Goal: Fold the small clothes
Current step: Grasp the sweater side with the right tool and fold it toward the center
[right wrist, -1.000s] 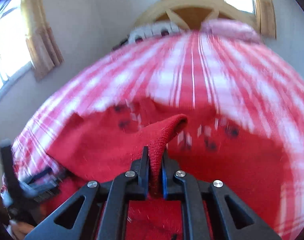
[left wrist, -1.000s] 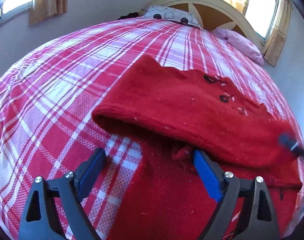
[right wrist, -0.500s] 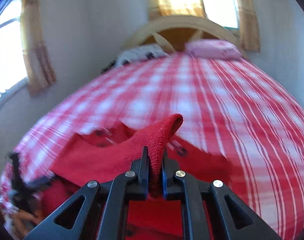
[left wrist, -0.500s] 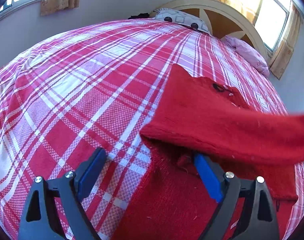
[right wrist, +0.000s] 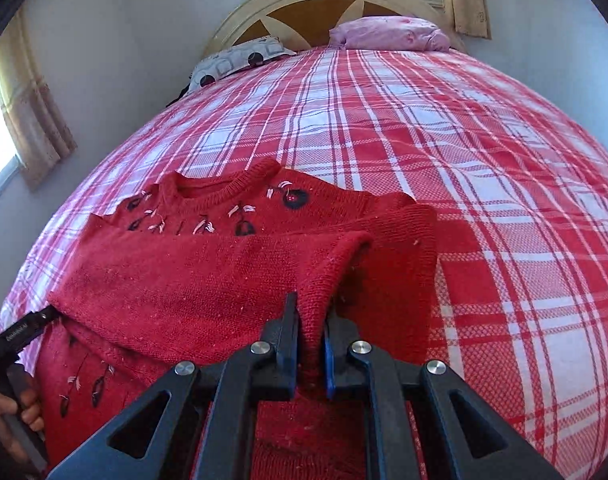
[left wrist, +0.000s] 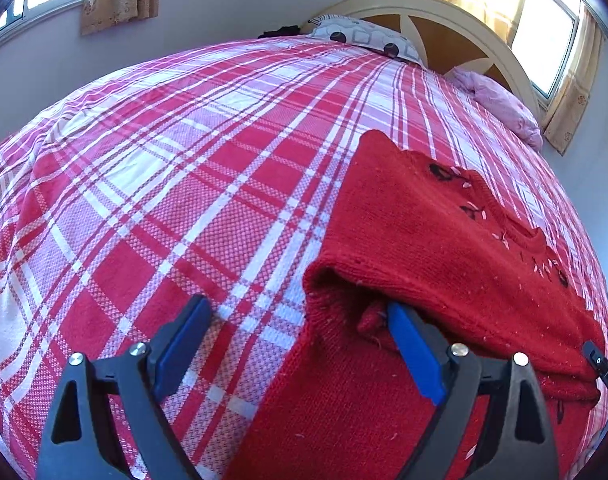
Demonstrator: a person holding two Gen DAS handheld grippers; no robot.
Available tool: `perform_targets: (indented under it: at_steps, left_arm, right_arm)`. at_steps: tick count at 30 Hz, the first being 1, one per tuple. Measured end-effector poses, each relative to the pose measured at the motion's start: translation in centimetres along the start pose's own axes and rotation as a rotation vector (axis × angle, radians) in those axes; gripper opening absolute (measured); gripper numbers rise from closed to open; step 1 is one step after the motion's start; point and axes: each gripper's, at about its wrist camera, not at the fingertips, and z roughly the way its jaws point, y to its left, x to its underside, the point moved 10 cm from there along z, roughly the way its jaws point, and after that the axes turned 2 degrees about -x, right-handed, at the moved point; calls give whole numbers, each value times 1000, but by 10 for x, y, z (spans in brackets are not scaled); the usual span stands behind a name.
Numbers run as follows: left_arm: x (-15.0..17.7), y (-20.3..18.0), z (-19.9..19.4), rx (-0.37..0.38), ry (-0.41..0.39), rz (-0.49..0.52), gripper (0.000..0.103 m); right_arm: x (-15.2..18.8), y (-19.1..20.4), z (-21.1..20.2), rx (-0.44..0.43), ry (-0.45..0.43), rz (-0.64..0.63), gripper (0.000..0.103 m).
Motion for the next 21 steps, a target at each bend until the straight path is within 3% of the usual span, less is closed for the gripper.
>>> perform_targets:
  at_steps: [4, 6, 8, 12, 15, 19, 21]
  left_arm:
    - [1, 0, -4, 20, 7, 29, 94]
    - [3, 8, -13, -21, 0, 63, 94]
    - [1, 24, -27, -82, -29, 82, 94]
    - [-22, 35, -55, -49, -127, 49, 93]
    - [-47, 14, -60, -11, -176, 78, 93]
    - [-57, -34, -40, 34, -167, 185, 93]
    - [-57, -48, -23, 3, -169, 243, 93]
  right_arm:
    - [1, -7, -16, -37, 3, 80, 16]
    - [-1, -14, -36, -13, -45, 104, 19]
    - [-4, -22, -56, 60, -107, 85, 19]
    - [-17, 2, -73, 78, -172, -43, 19]
    - [-24, 30, -59, 51, -148, -124, 19]
    - [-18, 39, -15, 49, -64, -124, 19]
    - [-5, 29, 12, 79, 14, -97, 19]
